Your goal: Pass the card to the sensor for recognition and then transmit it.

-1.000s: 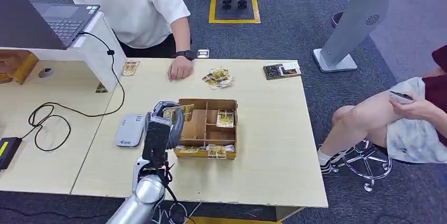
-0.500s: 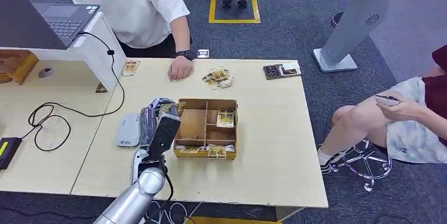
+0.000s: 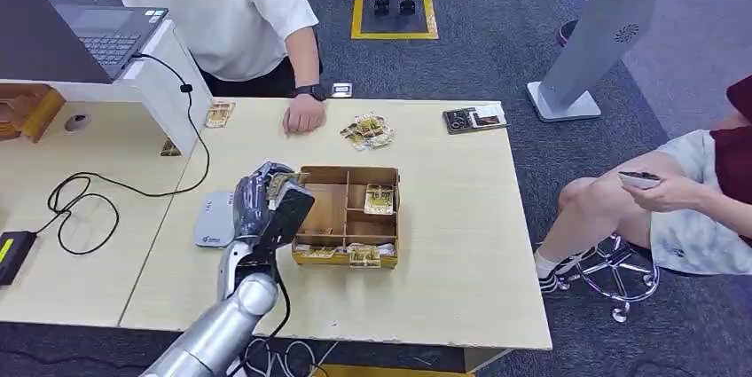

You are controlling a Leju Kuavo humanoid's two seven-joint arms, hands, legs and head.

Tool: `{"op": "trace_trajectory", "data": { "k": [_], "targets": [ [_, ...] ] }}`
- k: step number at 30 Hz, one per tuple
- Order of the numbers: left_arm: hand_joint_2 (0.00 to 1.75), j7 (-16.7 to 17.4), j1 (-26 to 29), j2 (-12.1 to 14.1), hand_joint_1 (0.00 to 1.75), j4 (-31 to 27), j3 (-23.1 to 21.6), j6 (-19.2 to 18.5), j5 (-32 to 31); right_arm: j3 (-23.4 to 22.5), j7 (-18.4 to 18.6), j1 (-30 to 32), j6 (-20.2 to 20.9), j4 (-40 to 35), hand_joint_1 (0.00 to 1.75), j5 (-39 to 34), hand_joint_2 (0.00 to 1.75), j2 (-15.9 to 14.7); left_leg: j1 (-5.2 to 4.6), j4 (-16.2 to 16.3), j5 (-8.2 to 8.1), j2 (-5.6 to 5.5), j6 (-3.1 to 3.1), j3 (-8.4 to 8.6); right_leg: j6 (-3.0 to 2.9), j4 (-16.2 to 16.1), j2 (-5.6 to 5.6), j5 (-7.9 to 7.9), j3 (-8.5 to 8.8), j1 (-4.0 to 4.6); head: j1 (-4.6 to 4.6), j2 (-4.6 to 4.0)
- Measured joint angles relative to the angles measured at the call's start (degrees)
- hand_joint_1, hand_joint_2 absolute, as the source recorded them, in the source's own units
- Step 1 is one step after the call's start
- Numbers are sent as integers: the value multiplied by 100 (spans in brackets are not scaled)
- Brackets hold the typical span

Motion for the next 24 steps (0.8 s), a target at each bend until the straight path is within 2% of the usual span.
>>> {"op": "trace_trajectory", "data": {
  "k": [5, 8, 19, 24],
  "targets": [
    [175, -20, -69, 26, 175, 180, 22, 2, 46, 0, 7, 0, 2, -4, 0, 2, 175, -9, 0, 0, 0, 0, 0, -1, 0, 0, 0, 0, 0, 0, 0, 0],
    [175, -173, -68, 26, 175, 217, 107, 4, 162, 0, 11, 1, 2, -4, 0, 2, 175, -9, 0, 0, 0, 0, 0, -1, 0, 0, 0, 0, 0, 0, 0, 0],
    [175, -509, -28, -33, 175, 138, 470, 4, -22, 0, 11, 1, 0, -7, 0, -2, 175, -9, 0, 0, 0, -1, 0, -1, 0, 0, -1, 0, 0, 0, -2, 0],
    [175, -549, 9, -66, 175, 27, 599, 4, -37, 0, 11, 2, -2, -7, 0, -2, 175, -9, 0, 0, 0, -1, 0, -2, 0, 0, -1, 0, 0, 0, 0, 0]
  ]
}}
